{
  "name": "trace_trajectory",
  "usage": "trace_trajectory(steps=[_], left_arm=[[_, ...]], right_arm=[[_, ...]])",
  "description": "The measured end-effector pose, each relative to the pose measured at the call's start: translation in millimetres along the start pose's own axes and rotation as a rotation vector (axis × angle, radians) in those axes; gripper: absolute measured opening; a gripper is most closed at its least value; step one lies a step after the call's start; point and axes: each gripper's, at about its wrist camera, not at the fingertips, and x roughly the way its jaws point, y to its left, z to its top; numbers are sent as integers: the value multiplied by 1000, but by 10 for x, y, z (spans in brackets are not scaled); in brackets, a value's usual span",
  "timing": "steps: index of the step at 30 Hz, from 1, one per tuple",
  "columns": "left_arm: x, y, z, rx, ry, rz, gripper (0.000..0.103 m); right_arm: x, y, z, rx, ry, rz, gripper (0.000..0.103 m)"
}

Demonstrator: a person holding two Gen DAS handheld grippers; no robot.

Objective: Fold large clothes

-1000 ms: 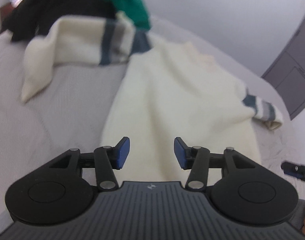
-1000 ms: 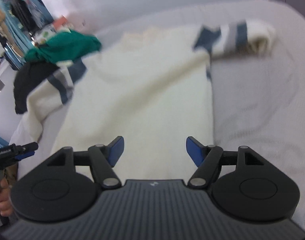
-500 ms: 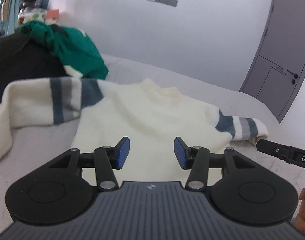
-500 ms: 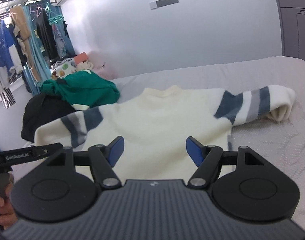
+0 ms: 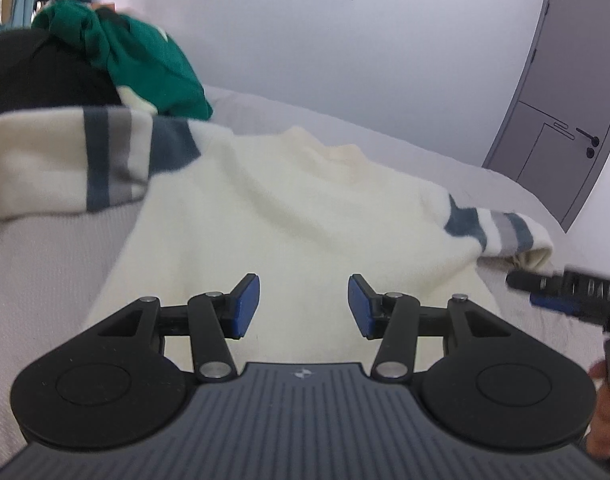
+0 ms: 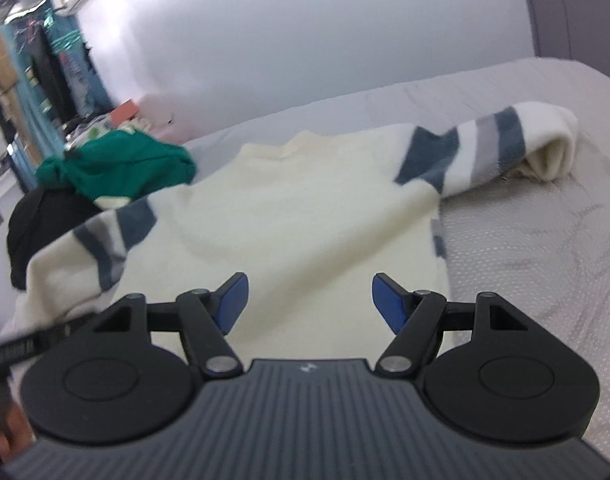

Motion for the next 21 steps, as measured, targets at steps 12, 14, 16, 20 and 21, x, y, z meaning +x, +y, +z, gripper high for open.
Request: trace_trajectory(steps=[12,14,16,20,21], left_arm=[[142,129,-106,-75,43,-11,59],[184,147,-114,-89,55,-8,59],[230,181,-118,-109,69,-9,59],[326,264,-121,-168,98,-24,59],[351,286,-123,-182,105,-28,60]], right_arm=[[626,-1012,758,377,-57,-2,81],[789,-1206,845,431,-86,-37,91],[918,-1372,875,484,-98,-65,90],[1168,-1705,729,675,-37,-88,90],[1218,-1766,671,713,-21,-81,90]])
